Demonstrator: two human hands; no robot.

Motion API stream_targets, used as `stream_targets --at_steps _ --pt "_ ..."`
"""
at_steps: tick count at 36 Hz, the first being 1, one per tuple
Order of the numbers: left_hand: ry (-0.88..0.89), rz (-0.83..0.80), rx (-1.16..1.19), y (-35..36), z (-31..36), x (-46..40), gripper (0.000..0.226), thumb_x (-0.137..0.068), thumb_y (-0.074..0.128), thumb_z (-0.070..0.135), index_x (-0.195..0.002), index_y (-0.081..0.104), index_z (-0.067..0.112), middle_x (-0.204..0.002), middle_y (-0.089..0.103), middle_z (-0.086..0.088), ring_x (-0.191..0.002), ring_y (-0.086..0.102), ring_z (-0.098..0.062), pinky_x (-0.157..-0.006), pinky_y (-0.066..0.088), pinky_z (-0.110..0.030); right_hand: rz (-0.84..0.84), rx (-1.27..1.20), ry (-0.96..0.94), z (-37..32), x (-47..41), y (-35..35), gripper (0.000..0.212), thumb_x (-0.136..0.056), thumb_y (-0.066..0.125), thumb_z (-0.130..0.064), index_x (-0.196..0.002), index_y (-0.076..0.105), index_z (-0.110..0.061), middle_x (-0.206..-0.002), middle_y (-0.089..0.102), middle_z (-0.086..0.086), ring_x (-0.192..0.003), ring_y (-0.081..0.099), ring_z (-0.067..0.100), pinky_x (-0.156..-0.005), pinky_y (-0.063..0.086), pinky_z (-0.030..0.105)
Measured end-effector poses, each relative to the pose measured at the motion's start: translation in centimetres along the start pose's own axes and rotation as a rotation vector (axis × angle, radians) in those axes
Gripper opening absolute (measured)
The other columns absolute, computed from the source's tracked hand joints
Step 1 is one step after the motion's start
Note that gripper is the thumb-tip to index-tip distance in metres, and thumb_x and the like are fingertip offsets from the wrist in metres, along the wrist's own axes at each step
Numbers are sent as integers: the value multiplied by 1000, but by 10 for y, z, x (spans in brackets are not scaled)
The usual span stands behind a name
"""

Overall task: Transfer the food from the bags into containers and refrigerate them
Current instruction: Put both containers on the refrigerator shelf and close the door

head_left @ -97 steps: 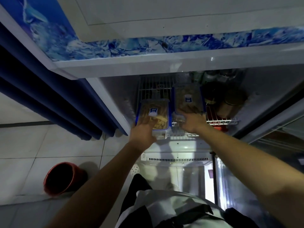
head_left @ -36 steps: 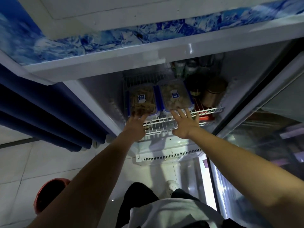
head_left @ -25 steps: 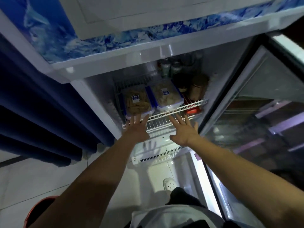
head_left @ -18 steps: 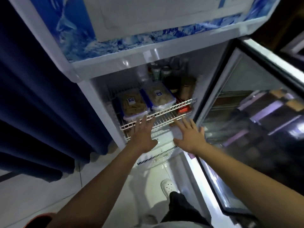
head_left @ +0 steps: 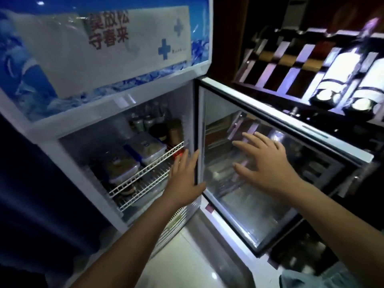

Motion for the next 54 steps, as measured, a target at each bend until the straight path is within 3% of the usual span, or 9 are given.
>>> stream_targets --at_steps 6,11,17,23,29,37,41,45,54 --pt "181 70 -40 0 106 -47 98 -88 66 52 -158 -1 43 -168 -13 5 -154 -12 -21 -123 2 -46 201 106 56 61 25 -91 67 -81 44 -65 -142 52 -39 -155 43 0 -148 29 29 -116 22 57" --pt "343 36 -169 32 195 -75 106 -83 68 61 -159 -3 40 -169 -13 4 -154 -13 -25 -124 -3 -48 100 178 209 136 52 -109 68 -84 54 -68 -147 38 -49 -161 32 -2 -148 25 28 -115 19 56" --pt "413 -120 -226 77 259 -89 114 -74 60 82 -160 0 37 -169 -7 5 -154 -15 -24 -123 -4 -55 37 -19 284 189 79 -100 49 -87 60 -58 -133 59 -43 -141 58 -12 -133 50 19 -109 34 48" --pt "395 -83 -187 81 252 -76 116 -67 62 86 -158 9 39 -168 0 14 -154 -14 -17 -122 -3 -60 82 -263 163 194 83 -103 45 -82 65 -59 -119 73 -35 -126 68 -14 -120 60 10 -107 43 44" --pt "405 -127 -138 53 227 -39 114 -67 69 79 -158 11 42 -167 0 19 -152 -17 -7 -124 -7 -50 -94 -408 -28 181 81 -100 49 -74 56 -81 -106 75 -48 -109 69 -33 -105 58 -16 -95 48 24" --pt "251 -223 105 1 171 41 99 -71 72 74 -153 19 54 -159 1 40 -148 -7 11 -120 12 -38 -363 -556 -364 118 64 -67 41 -85 54 -74 -120 65 -55 -148 40 -34 -139 31 -12 -112 34 35" --pt "139 -90 175 -11 140 89 97 -70 75 72 -150 22 59 -159 9 39 -150 3 7 -121 19 -46 -440 -595 -498 77 42 -44 43 -88 53 -69 -128 59 -55 -152 36 -33 -144 17 -14 -117 22 31" --pt "32 106 342 -14 111 133 91 -74 84 54 -150 34 50 -159 28 28 -150 24 -3 -118 31 -50 -593 -739 -581 37 26 -24 42 -90 55 -64 -130 59 -53 -154 33 -32 -146 17 -10 -123 18 44" --pt "-267 662 622 -16 41 191 70 -78 86 27 -139 55 42 -137 62 9 -124 61 -15 -95 55 -28 -596 -598 -813 -49 4 24 57 -89 46 -72 -143 30 -65 -157 3 -42 -150 -13 -3 -122 3 56"
Point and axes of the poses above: each hand's wrist, its own x-axis away from the middle knuckle, its own y-axis out of the palm, z = x × y, the point moved 4 cm from there along -x, towards the middle knuckle
